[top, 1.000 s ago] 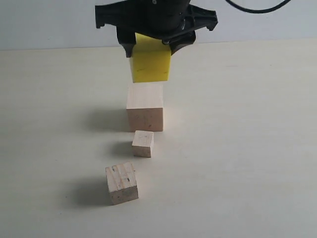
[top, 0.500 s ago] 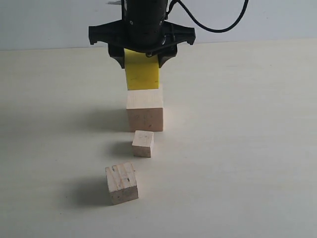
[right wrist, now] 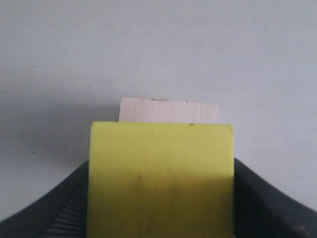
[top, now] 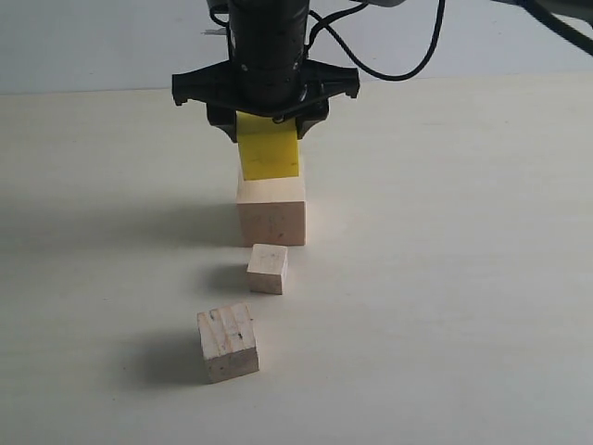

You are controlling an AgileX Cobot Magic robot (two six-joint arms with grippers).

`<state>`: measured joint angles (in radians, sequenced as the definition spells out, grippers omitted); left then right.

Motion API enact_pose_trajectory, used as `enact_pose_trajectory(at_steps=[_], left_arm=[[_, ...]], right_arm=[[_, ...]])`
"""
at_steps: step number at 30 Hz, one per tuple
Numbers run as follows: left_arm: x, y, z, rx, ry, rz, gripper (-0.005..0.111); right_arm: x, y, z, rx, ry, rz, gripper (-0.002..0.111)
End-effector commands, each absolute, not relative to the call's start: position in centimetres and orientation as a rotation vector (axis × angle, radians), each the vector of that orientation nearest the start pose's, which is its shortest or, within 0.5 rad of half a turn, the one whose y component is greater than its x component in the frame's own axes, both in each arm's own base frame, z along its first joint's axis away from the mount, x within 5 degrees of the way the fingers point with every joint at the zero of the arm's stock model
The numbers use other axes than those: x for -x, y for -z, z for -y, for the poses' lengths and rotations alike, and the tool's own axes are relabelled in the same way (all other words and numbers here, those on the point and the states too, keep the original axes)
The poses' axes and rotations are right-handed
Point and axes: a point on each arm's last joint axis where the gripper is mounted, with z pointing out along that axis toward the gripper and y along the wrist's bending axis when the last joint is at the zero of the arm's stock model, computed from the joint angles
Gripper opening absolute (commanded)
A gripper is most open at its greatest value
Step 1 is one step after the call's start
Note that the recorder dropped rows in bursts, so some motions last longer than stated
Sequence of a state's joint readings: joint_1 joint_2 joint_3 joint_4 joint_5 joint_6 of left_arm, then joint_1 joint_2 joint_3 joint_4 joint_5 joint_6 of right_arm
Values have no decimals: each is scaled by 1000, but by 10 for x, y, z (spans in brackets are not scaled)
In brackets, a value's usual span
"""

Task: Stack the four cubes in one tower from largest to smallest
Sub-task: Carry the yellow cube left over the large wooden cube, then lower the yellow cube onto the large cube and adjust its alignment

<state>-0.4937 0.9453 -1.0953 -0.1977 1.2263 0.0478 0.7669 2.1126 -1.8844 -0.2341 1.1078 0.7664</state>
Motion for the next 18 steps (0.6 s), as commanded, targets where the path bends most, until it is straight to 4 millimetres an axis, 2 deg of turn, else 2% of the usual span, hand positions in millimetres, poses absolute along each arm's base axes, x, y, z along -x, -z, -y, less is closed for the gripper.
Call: enact_pose_trajectory(at_steps=[1, 10, 14, 18], left_arm=[[-126, -380, 88, -679, 437, -2490, 42], [-126, -380, 88, -678, 439, -2491, 42], [-126, -380, 88, -678, 439, -2491, 42], [-126, -380, 88, -678, 439, -2491, 42]], right_arm=[[-350, -248, -303, 86, -93, -2729, 0], [-354, -241, -303, 68, -80, -2727, 0], [-355, -228, -306, 67, -69, -2756, 0], [-357, -229, -306, 73, -74, -2740, 0]])
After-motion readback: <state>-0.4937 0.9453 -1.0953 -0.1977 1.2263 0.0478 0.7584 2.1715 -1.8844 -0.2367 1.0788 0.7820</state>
